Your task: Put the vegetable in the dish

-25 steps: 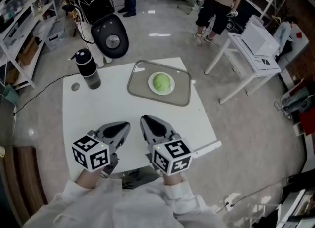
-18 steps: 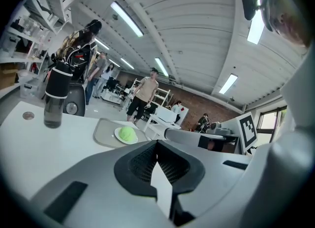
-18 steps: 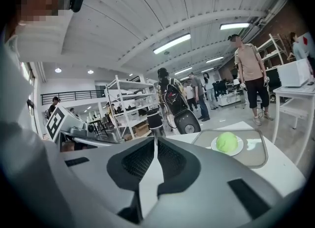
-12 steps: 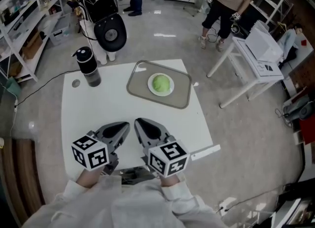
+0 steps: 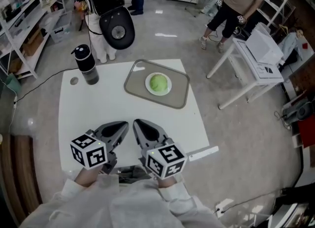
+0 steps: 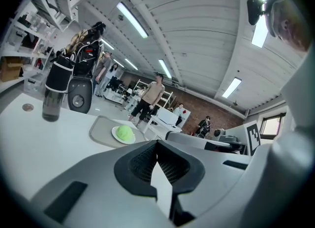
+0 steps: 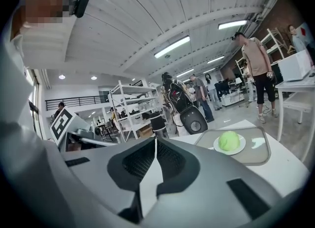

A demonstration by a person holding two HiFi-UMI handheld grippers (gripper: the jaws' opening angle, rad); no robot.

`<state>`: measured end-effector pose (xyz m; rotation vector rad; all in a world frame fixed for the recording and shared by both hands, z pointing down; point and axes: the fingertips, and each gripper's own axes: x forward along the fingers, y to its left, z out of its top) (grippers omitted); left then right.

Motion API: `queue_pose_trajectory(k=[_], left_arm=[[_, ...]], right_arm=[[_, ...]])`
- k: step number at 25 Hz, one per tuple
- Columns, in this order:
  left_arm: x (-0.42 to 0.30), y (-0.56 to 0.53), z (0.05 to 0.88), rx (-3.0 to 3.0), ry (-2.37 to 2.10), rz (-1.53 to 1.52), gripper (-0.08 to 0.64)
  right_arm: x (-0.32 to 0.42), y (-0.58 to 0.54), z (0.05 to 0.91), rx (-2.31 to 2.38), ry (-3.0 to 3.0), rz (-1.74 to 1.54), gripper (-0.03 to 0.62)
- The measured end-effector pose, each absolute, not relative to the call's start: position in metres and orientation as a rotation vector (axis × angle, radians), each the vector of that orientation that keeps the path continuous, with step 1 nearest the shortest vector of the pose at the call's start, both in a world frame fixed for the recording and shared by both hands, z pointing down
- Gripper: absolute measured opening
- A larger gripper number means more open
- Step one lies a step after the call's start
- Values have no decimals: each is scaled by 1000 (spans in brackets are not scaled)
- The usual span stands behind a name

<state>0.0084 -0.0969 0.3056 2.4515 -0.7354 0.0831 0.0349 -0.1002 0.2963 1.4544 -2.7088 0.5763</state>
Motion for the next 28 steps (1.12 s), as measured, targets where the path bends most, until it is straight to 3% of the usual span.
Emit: queue_pose_trajectory(k=[28], left_arm=[[25, -83, 308, 2460, -731, 118, 8]], right_arm=[[57, -91, 299, 1451, -2685, 547, 15]])
